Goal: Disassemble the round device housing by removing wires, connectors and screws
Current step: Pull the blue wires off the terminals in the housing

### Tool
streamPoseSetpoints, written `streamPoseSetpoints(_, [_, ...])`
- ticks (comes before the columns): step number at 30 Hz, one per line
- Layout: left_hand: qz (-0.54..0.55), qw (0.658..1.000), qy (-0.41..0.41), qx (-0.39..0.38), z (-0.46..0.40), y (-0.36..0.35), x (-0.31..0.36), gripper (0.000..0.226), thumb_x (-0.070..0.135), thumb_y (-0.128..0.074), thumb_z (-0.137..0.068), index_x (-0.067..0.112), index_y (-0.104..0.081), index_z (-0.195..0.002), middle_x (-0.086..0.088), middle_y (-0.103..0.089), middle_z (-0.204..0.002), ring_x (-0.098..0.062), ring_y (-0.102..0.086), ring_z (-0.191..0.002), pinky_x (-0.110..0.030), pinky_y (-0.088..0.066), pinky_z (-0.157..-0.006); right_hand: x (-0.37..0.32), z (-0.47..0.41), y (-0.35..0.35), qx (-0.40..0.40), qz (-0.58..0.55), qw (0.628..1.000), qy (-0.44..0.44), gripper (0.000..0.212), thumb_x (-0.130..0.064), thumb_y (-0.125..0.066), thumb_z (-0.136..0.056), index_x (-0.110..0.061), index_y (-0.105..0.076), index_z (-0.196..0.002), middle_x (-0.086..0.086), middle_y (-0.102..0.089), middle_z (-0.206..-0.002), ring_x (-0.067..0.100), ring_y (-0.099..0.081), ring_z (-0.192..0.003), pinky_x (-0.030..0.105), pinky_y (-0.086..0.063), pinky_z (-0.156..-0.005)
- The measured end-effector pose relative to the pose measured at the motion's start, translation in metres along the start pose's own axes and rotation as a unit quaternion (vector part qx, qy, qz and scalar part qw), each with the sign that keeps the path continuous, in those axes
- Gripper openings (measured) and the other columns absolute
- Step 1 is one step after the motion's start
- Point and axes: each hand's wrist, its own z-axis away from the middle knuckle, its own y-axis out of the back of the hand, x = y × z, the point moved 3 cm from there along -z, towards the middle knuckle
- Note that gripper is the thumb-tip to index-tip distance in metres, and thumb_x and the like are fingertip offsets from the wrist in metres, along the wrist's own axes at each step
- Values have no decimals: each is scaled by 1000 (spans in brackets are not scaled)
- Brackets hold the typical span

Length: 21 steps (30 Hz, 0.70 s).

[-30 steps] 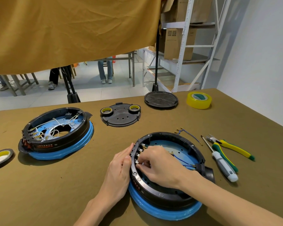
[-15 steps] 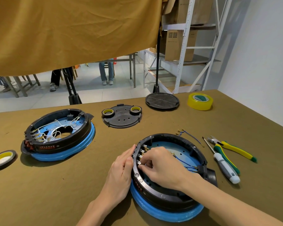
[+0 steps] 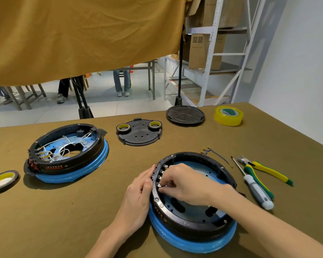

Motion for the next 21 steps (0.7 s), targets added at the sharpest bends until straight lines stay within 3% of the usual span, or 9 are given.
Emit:
streamPoseSetpoints(3, [-7,1000,2,1,0,1,-1,69,69,-21,-96,35,-39,-154,22,-43,-156,12,-33,-143,-33,-30,-124,-5,-6,7,-40,4,999,-15,19,-26,-66,-98,-13,-76,-90,-2,-71,-76,12,-61,-67,31,-53,-67])
streamPoseSetpoints(6, [-20,1000,9,2,0,1,0,61,72,-19,-94,48,-33,-148,30,-38,-153,19,-28,-140,-31,-26,-124,-12,-1,-9,42,73,994,-67,25,-25,-60,-96,-14,-70,-76,1,-66,-66,15,-58,-60,28,-48,-56])
streamPoseSetpoints(10, [-35,999,7,2,0,0,-1,56,71,-16,-95,52,-29,-146,35,-34,-150,21,-26,-140,-30,-24,-124,-18,7,-28,114,62,985,-117,26,-26,-57,-94,-17,-62,-70,2,-62,-67,19,-58,-65,35,-55,-65])
streamPoseSetpoints(12, [-34,999,5,1,0,0,-2,58,72,-15,-95,51,-30,-147,34,-35,-151,19,-26,-141,-31,-24,-124,-12,5,-22,87,40,991,-95,25,-26,-59,-95,-15,-68,-74,-1,-64,-66,13,-59,-62,32,-55,-63])
streamPoseSetpoints(14, [-32,999,2,-1,0,0,-3,57,71,-16,-96,50,-30,-148,33,-36,-152,17,-28,-142,-31,-25,-124,-5,3,-8,17,-18,998,-49,22,-25,-63,-98,-14,-71,-81,-7,-64,-66,5,-57,-59,21,-48,-58])
streamPoseSetpoints(16, [-30,1000,1,-4,-1,-1,-3,57,69,-17,-98,49,-31,-149,30,-38,-153,15,-29,-143,-31,-26,-123,1,2,3,-26,-62,998,-20,19,-26,-65,-99,-14,-73,-87,-7,-66,-71,7,-59,-63,22,-46,-60])
streamPoseSetpoints(21, [-39,999,0,0,-2,-1,-3,52,73,-15,-96,57,-29,-144,46,-31,-143,25,-24,-137,-25,-24,-120,-2,6,-23,89,32,995,-45,23,-28,-61,-96,-18,-71,-78,-5,-66,-65,9,-60,-59,28,-54,-60])
